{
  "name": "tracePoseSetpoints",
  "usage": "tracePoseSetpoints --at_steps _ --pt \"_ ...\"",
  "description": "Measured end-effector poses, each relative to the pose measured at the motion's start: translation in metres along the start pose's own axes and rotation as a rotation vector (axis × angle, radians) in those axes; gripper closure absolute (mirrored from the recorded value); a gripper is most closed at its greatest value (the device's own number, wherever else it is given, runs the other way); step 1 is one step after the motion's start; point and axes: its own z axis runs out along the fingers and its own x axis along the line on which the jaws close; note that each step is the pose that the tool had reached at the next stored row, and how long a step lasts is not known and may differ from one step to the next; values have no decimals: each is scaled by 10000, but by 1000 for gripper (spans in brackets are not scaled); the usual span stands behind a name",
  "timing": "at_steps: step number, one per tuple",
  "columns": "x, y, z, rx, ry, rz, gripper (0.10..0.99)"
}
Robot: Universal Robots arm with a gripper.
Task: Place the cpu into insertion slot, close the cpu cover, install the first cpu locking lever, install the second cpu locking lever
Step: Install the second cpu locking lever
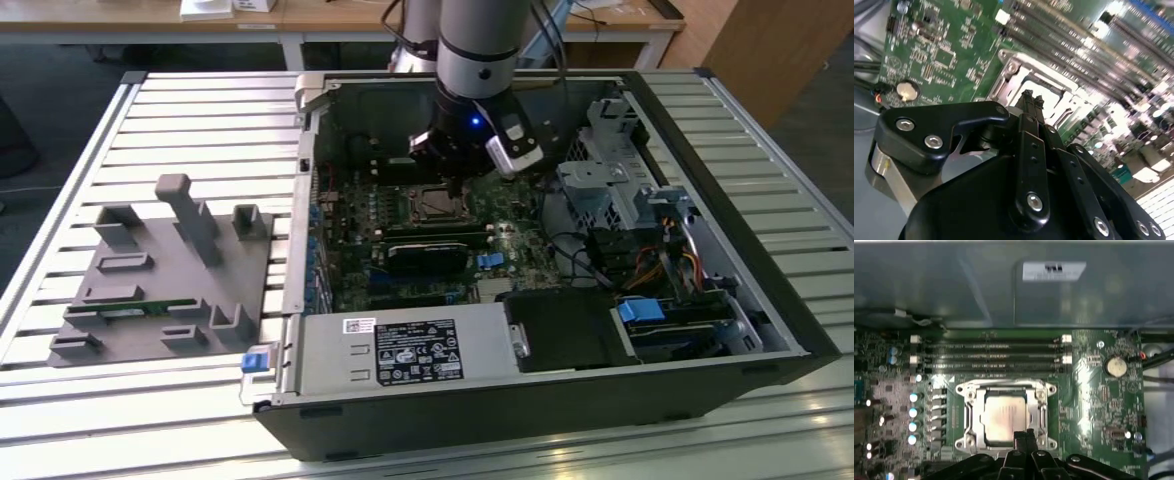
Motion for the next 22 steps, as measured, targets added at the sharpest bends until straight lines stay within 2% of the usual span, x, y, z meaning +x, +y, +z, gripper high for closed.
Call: tracePoseSetpoints --at_steps 2,9,14,15,16,18,19,22 --pt "-1 -51 -5 -9 0 0 980" --pt "-5 -165 -3 -79 2 1 980" --pt "-5 -205 57 -99 4 2 980" --pt "-5 -210 68 -128 5 1 980" --pt "-5 -217 74 -203 7 1 980" --pt "-6 -235 75 -479 13 3 980" --pt "-6 -242 74 -542 16 3 980" --pt "-7 -278 71 -559 16 3 980"
